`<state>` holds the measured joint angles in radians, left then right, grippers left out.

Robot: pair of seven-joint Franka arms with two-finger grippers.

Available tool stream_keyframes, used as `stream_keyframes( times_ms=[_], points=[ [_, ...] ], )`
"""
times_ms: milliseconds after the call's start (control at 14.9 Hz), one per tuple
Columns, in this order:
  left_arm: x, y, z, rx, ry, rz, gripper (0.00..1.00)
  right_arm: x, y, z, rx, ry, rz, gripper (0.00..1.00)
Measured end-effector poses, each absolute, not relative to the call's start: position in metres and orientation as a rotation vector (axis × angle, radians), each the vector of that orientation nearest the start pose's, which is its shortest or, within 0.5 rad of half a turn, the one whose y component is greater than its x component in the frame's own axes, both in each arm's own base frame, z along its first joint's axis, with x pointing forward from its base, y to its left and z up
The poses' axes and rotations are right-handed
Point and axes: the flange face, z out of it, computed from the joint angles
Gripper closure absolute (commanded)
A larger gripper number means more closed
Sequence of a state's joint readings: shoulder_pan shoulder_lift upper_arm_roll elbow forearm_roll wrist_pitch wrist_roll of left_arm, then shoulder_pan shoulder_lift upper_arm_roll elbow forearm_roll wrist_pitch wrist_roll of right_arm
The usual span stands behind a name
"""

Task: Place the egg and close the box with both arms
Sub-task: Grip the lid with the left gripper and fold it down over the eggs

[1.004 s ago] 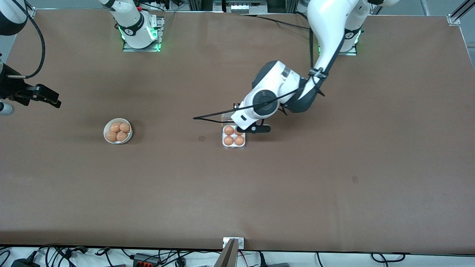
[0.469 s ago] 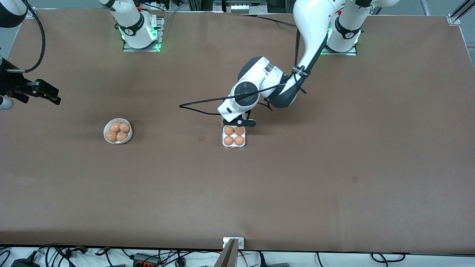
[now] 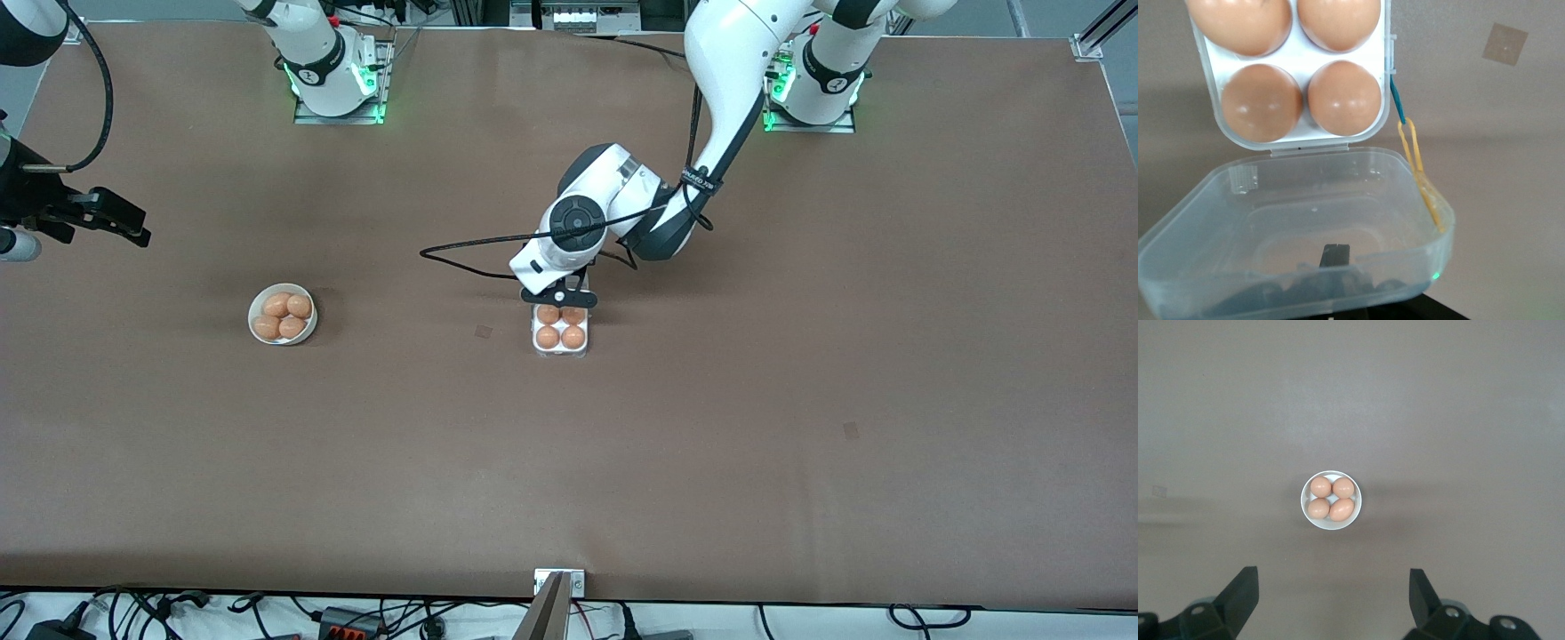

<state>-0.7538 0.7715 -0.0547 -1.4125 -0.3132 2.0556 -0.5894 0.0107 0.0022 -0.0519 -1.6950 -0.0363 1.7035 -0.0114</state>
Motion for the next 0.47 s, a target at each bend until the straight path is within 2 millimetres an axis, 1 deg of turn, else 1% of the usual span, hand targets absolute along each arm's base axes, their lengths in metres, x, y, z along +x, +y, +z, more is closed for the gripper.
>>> stream_keyframes(
  times_ms=[268,469],
  points=[
    [0.502,-0.523,0.246,-3.272,0.074,0.422,1.00,0.563,-0.025,0.576,-3.178,0.036,-0.010,0.00],
    [0.506,-0.523,0.240,-3.252,0.101,0.385,1.00,0.563,-0.025,0.578,-3.178,0.036,-0.022,0.00]
  ],
)
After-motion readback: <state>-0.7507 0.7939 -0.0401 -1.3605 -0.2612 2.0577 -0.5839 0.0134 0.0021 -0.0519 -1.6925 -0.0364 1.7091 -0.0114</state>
